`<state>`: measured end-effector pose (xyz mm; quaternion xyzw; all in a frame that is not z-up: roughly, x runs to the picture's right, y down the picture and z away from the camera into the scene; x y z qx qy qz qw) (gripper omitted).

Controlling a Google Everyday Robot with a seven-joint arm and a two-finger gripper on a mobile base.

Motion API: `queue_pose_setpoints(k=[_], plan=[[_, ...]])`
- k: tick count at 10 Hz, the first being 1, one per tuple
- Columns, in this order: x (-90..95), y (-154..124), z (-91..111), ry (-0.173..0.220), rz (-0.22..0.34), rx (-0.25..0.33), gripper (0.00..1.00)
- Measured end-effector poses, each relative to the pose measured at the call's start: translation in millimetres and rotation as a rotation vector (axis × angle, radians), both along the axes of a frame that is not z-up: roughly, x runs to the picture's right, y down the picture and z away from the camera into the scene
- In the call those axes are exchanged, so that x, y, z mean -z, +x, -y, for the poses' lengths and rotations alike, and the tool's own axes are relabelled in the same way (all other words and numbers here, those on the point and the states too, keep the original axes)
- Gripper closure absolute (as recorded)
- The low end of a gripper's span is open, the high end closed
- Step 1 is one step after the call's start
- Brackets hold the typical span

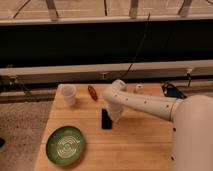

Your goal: Push the eraser across the table

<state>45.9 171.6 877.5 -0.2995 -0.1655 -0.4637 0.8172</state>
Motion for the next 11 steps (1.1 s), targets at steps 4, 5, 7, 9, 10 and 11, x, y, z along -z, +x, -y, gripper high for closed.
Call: queue_pose_setpoints(k=[4, 5, 7, 9, 10, 11], plan=[[-2.6, -69, 19, 0.032, 0.117, 0.068, 1.0], [-2.3, -76, 22, 0.038, 0.141, 0.088, 1.0], [-1.6, -88, 25, 0.042, 0.175, 0.11, 1.0], [-2.1, -101, 25, 0.043, 0.205, 0.126, 1.0], [-2.5, -106, 26, 0.043, 0.218, 0.133, 1.0], [-3.1, -112, 26, 0.044, 0.231, 0.141, 1.0]])
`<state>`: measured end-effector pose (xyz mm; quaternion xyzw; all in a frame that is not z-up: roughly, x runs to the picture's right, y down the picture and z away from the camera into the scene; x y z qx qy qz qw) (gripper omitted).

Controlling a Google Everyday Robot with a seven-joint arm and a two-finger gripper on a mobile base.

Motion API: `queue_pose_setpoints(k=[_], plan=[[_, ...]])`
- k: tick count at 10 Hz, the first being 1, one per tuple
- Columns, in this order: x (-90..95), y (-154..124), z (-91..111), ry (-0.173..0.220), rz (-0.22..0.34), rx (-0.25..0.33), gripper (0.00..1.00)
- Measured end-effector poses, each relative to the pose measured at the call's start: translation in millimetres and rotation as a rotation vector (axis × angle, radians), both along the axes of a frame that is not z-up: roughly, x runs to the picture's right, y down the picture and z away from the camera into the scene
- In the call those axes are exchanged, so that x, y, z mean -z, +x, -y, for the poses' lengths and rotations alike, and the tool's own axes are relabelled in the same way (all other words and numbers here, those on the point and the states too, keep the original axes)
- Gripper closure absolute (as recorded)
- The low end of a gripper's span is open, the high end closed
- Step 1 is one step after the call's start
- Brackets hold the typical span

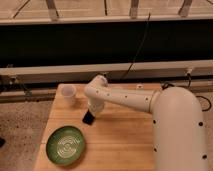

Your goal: Push the eraser across the table

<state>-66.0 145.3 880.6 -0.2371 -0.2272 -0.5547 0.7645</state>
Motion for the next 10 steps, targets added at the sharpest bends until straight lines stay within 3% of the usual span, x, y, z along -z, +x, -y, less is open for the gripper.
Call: queue_pose_setpoints(k=[5, 7, 10], plan=[[-0.5, -27, 3, 0.006, 0.065, 0.033, 1.0], [2.0, -29, 2, 0.003, 0.1, 0.037, 0.93], [4.8, -59, -3, 0.015, 0.098, 0.099, 1.0]])
